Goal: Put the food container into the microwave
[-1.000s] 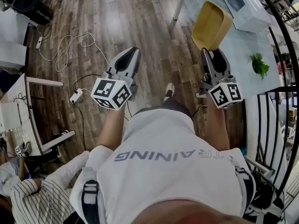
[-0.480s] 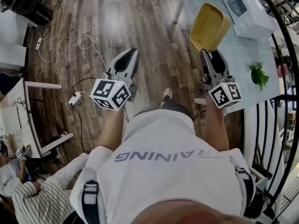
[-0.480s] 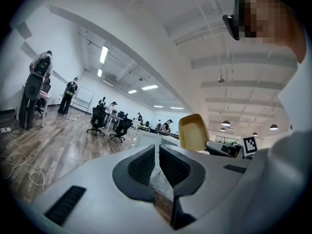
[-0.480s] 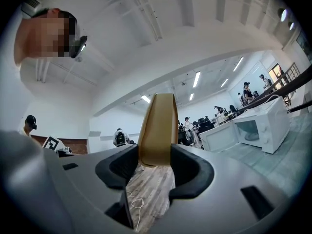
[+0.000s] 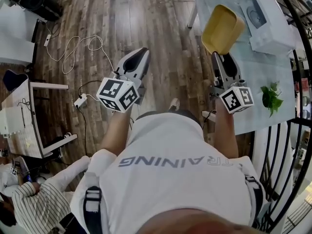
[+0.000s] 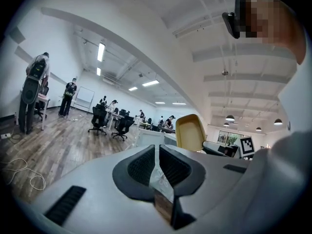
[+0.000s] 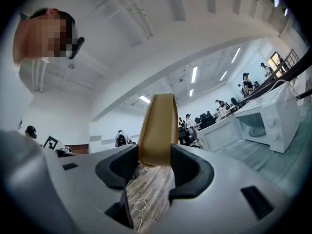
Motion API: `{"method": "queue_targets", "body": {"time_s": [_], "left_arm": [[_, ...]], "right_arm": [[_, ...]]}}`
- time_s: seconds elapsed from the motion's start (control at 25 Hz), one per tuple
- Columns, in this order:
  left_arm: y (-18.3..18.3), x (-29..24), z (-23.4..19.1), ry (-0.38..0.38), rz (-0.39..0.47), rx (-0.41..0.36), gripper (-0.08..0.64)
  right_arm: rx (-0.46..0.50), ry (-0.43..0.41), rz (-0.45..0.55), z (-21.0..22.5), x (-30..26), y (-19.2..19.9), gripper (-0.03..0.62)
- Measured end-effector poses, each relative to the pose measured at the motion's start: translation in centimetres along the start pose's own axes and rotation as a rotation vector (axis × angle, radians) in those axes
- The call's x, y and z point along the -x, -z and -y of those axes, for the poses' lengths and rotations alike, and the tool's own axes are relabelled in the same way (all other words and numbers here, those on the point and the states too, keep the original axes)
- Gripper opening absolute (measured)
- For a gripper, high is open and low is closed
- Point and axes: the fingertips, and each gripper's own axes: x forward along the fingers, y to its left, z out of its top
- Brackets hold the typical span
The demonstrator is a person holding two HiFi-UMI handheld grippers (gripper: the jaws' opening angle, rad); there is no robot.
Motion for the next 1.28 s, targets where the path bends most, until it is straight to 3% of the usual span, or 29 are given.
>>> {"method": "queue_targets", "body": {"time_s": [0.64, 0.88, 1.28], "left_arm": [[0.6, -10.0, 0.4, -0.004, -0.042, 0.011, 0.055], [-0.7, -14.7, -1.7, 0.037, -0.045, 0.012, 0.054], [-4.8, -22.8, -6.8, 0.167, -0.062, 0.014, 0.055]], "right_arm": [[-0.048, -0.017, -0.039, 9.0, -4.4, -0.3, 0.222], [-0.05, 0.025, -0.03, 11.8, -7.3, -1.1, 0.222], [-0.016, 0.121, -0.009, 14.1, -14.7, -2.9, 0.222]]}}
